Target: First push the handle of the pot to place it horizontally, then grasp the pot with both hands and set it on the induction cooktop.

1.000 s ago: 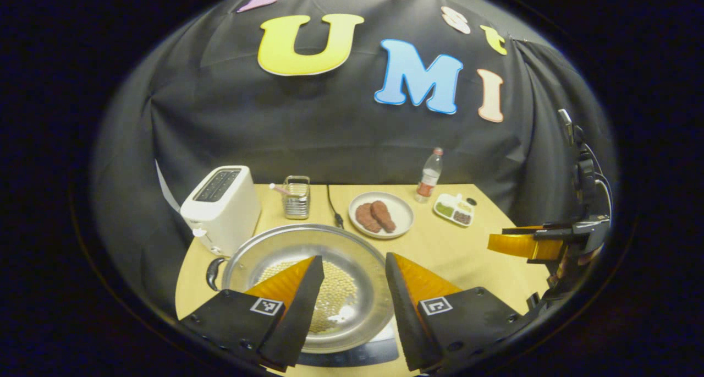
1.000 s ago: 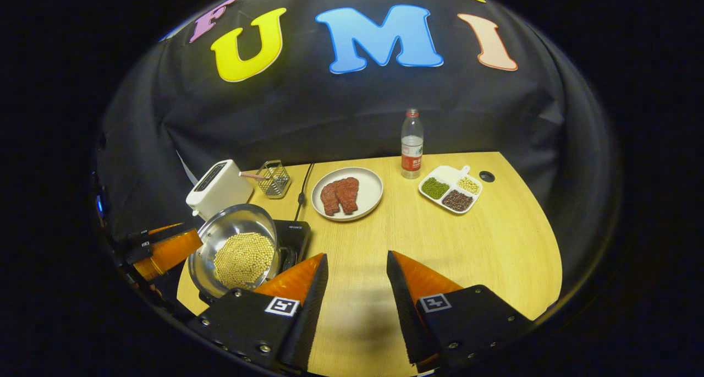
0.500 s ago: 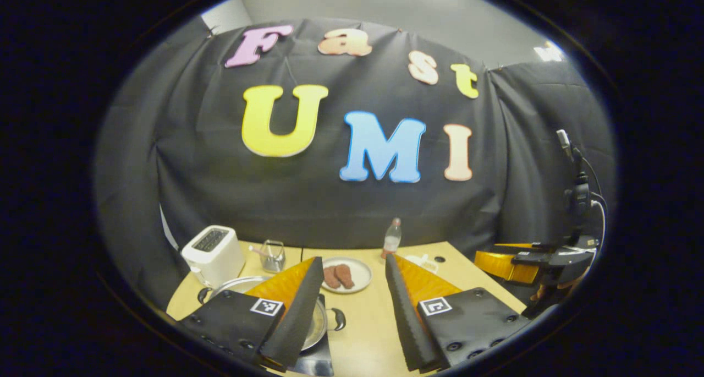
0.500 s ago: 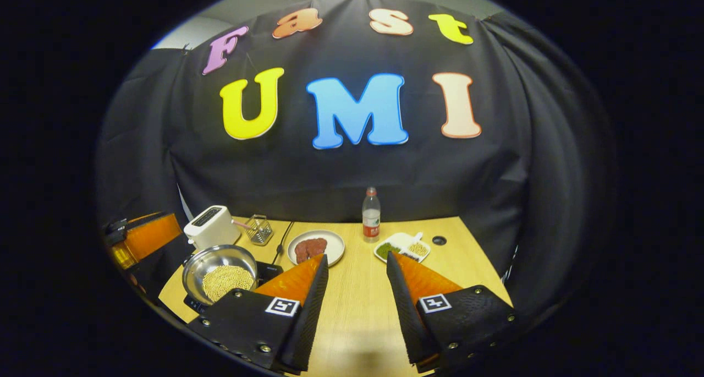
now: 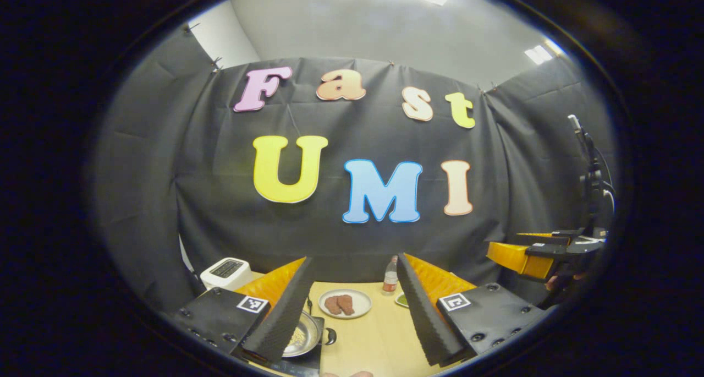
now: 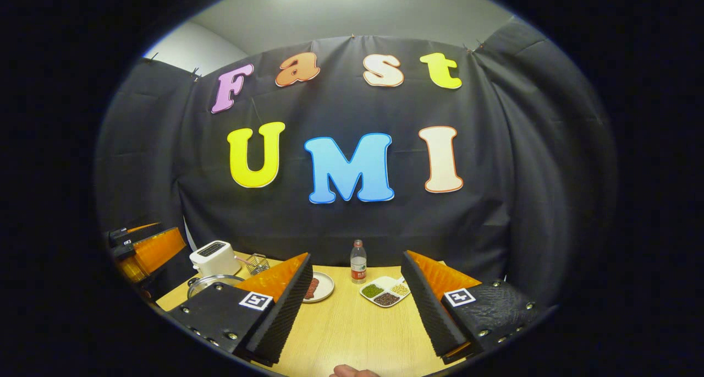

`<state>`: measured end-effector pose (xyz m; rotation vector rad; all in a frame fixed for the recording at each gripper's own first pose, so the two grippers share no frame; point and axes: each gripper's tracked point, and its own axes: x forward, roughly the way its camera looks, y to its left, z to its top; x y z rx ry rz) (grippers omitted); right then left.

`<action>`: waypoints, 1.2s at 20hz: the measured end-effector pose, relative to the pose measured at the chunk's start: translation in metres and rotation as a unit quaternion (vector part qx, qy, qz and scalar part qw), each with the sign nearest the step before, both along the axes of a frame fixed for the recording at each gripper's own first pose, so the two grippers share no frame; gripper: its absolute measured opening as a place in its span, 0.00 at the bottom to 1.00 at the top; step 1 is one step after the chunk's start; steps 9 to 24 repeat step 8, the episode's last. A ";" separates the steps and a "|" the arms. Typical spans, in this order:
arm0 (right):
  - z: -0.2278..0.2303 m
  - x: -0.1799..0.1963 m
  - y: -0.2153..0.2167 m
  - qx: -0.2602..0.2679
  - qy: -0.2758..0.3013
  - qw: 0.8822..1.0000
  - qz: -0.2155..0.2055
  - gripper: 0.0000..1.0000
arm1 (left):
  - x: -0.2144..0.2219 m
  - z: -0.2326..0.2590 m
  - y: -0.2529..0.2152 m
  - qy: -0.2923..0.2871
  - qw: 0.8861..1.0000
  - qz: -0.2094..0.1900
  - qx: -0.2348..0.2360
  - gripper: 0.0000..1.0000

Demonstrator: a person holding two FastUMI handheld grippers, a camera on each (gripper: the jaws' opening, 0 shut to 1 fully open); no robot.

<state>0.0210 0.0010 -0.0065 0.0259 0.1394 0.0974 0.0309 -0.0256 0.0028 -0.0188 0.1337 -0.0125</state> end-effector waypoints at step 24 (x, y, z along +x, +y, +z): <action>-0.007 -0.018 0.000 0.022 0.008 1.000 -0.010 0.98 | -0.014 0.000 -0.004 0.018 1.000 -0.005 -0.014 0.99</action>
